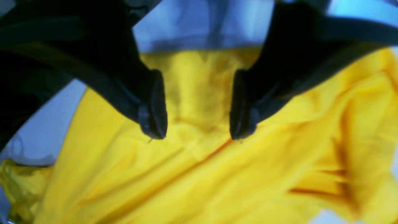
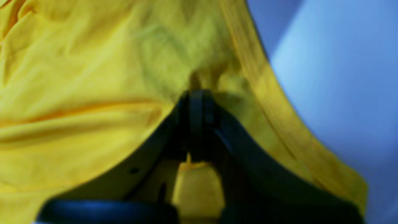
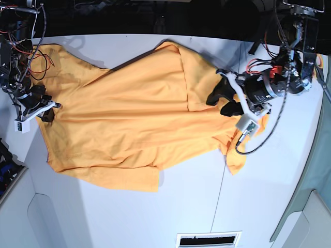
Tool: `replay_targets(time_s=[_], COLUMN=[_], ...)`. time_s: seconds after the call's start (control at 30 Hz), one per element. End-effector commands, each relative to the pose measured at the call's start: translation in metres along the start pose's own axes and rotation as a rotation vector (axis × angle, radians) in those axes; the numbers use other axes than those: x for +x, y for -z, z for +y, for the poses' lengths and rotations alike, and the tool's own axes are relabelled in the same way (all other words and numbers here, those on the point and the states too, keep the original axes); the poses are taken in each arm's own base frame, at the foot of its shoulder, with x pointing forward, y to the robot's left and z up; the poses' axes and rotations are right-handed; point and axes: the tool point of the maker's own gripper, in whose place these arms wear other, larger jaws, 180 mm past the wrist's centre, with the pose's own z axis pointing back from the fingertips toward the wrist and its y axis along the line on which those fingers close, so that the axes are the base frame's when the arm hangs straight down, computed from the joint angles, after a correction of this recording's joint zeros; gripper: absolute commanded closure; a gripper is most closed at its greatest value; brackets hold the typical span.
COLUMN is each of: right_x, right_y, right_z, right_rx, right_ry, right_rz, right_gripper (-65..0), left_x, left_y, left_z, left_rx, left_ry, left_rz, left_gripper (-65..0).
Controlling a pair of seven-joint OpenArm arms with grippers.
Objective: Layout the t-shirt on the table in an organized manner, then fold the t-shirt properly
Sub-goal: 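Regrasp the shirt body with the left gripper near its middle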
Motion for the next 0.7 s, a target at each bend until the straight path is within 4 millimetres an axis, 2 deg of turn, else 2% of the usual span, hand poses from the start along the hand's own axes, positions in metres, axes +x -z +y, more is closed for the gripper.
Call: replay_targets(time_s=[0.0, 0.2, 0.37, 0.53, 0.67], right_x=[0.020, 0.020, 0.020, 0.019, 0.020], right_y=[-0.002, -0.002, -0.002, -0.002, -0.002], right_z=[-0.005, -0.005, -0.005, -0.005, -0.005], right_rx=[-0.006, -0.006, -0.006, -0.007, -0.006], right_ry=[-0.009, -0.009, -0.009, -0.009, -0.009], right_rz=[-0.047, -0.047, -0.047, -0.046, -0.048], right_gripper=[0.0, 0.0, 0.0, 0.0, 0.0], left_x=[0.013, -0.006, -0.010, -0.012, -0.016], left_y=[0.004, 0.041, 0.067, 0.074, 0.074], left_z=[-0.003, -0.011, 0.004, 0.014, 0.011], left_rx=[0.010, 0.098, 0.141, 0.161, 0.142], left_ry=[0.021, 0.102, 0.100, 0.111, 0.124], left_rz=[-0.044, 0.016, 0.076, 0.104, 0.116], left_gripper=[-36.4, -36.4, -36.4, -36.3, -36.3])
